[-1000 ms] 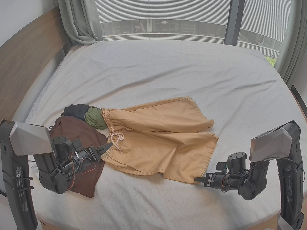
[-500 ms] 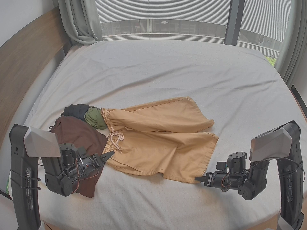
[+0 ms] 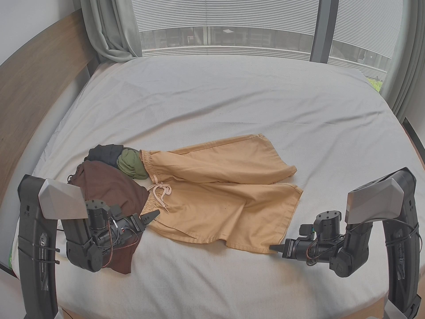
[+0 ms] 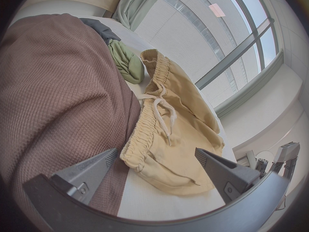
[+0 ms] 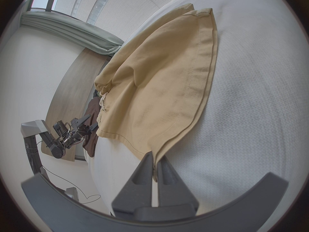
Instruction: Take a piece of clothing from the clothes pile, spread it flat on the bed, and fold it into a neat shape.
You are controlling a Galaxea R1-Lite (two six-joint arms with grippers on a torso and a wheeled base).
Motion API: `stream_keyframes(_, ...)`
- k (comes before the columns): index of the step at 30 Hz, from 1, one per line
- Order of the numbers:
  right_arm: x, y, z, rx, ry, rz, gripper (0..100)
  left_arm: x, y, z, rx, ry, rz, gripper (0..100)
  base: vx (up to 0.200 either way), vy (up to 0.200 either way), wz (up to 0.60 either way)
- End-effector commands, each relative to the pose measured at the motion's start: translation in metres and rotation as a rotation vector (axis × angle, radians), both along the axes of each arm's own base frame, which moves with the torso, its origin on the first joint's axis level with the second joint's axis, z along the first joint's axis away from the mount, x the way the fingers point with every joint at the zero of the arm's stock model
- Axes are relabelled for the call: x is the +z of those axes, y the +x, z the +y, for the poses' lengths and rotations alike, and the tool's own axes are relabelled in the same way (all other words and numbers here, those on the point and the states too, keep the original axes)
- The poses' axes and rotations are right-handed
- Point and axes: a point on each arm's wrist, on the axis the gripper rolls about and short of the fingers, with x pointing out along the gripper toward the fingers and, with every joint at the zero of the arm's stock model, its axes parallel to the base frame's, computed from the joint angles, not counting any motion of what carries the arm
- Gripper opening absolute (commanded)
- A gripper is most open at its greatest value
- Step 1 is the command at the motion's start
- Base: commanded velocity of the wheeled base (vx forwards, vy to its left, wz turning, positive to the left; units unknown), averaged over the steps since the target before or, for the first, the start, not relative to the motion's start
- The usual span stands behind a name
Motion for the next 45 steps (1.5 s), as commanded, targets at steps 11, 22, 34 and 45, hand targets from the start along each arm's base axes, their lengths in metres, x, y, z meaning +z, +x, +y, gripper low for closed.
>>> stream_keyframes(11, 0.000, -0.002, -0.001, 0.001, -0.007, 0.001, 0, -0.008, 0.003, 0.000, 0.010, 0.008, 0.006, 0, 0.000, 0.000, 0.00)
stream_keyframes(22, 0.023, -0.025, -0.044, -0.072, -0.055, -0.028, 0, 0.005, -0.006, 0.001, 0.004, 0.007, 0.004, 0, 0.000, 0.000, 0.00)
stream_keyframes(34, 0.019, -0.052, -0.059, -0.082, -0.085, -0.006, 0, 0.030, -0.046, 0.001, -0.023, 0.032, 0.055, 0, 0.000, 0.000, 0.00)
stream_keyframes(45, 0.018, -0.070, -0.063, -0.050, -0.130, 0.037, 0, 0.022, -0.081, 0.008, -0.064, 0.133, 0.142, 0, 0.000, 0.000, 0.00)
